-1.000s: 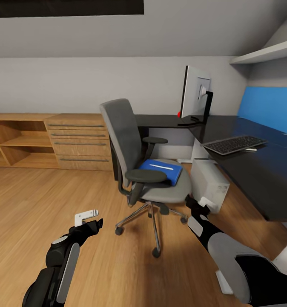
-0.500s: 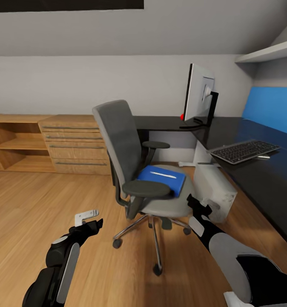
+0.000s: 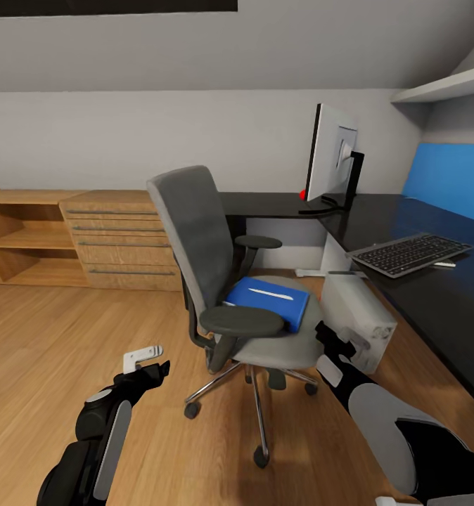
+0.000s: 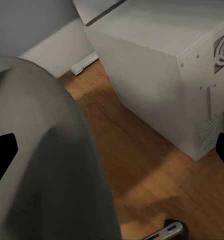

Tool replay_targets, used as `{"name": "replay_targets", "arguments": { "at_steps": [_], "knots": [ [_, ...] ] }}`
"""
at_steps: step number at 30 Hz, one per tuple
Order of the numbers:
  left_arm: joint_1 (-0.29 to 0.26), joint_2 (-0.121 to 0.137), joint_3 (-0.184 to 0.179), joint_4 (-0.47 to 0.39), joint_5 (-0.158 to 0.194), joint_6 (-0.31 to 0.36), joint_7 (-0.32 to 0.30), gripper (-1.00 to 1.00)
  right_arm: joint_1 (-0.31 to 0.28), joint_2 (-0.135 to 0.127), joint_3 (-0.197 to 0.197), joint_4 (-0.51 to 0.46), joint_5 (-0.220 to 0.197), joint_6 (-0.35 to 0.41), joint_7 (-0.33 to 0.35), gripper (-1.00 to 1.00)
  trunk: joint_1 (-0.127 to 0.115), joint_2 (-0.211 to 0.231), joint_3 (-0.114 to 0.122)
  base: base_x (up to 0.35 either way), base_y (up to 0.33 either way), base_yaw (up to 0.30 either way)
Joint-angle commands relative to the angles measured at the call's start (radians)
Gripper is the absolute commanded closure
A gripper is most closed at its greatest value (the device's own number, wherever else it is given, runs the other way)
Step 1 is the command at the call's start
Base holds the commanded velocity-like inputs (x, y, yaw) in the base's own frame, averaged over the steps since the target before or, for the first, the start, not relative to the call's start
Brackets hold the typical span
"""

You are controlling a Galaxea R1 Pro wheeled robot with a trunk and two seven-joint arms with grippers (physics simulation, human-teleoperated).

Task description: In the bedroom, organize the workspace by keeping the computer under the desk, ensuring the monitor is on the desk, placing the keyboard on the desk next to the monitor, placing the mouse on the desk next to the keyboard, moving the folder from the swivel chair onto the desk next to the mouse, stacking the notebook on top of the folder with the pen on top of the notebook, and positioning the swivel chair next to the desk.

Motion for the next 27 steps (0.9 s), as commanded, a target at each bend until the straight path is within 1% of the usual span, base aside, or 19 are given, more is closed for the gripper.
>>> {"name": "replay_targets", "arguments": {
  "at_steps": [1,5,7,10,14,16,19,21,23,27],
  "knots": [
    [-0.001,-0.001,0.001,-0.001,0.011,0.004,0.007,-1.0,0.0,0.001,-0.017,0.01,-0.008,-0.005,0.001,-1.0,0.0,0.0,-0.001,0.005,0.0,0.0],
    [-0.001,-0.001,0.001,-0.001,0.011,0.004,0.007,-1.0,0.0,0.001,-0.023,0.01,-0.013,-0.004,0.001,-1.0,0.0,0.0,-0.001,0.003,0.0,0.0],
    [-0.001,-0.001,0.001,-0.001,0.011,0.004,0.007,-1.0,0.0,0.001,-0.028,0.01,-0.033,-0.003,0.001,-1.0,0.0,0.0,-0.001,0.001,0.0,0.0],
    [-0.001,-0.001,0.001,-0.001,0.011,0.004,0.008,-1.0,0.0,0.001,-0.034,0.011,-0.106,-0.003,0.001,-1.0,0.0,0.0,-0.001,0.0,0.0,0.0],
    [-0.001,-0.001,0.002,-0.001,0.011,0.004,0.008,-1.0,0.0,0.002,-0.035,0.012,-0.15,-0.003,0.001,-1.0,0.0,0.0,-0.001,0.0,0.0,0.0],
    [-0.001,-0.001,0.002,-0.001,0.011,0.004,0.008,-1.0,0.0,0.002,-0.035,0.012,-0.158,-0.002,0.002,-1.0,0.0,0.0,-0.001,0.0,0.0,0.0],
    [-0.001,-0.001,0.001,-0.001,0.011,0.004,0.01,-1.0,0.0,0.001,-0.036,0.011,-0.168,0.028,0.002,-1.0,0.0,0.0,-0.001,0.007,0.0,0.0],
    [-0.001,-0.001,0.004,-0.001,0.011,0.004,0.01,-1.0,0.0,0.001,-0.038,0.01,-0.172,0.052,0.005,-1.0,0.0,0.0,-0.001,0.197,0.0,0.0],
    [-0.001,-0.003,0.006,0.0,0.012,0.004,0.01,-1.0,0.0,0.001,-0.038,0.01,-0.176,0.056,0.004,-1.0,0.0,0.0,-0.001,0.21,0.0,0.0],
    [-0.001,-0.005,0.007,0.013,0.012,0.004,0.011,-1.0,0.0,0.0,-0.038,0.01,-0.205,0.059,0.003,-1.0,0.0,0.0,-0.001,0.064,0.0,0.0]
  ]
}}
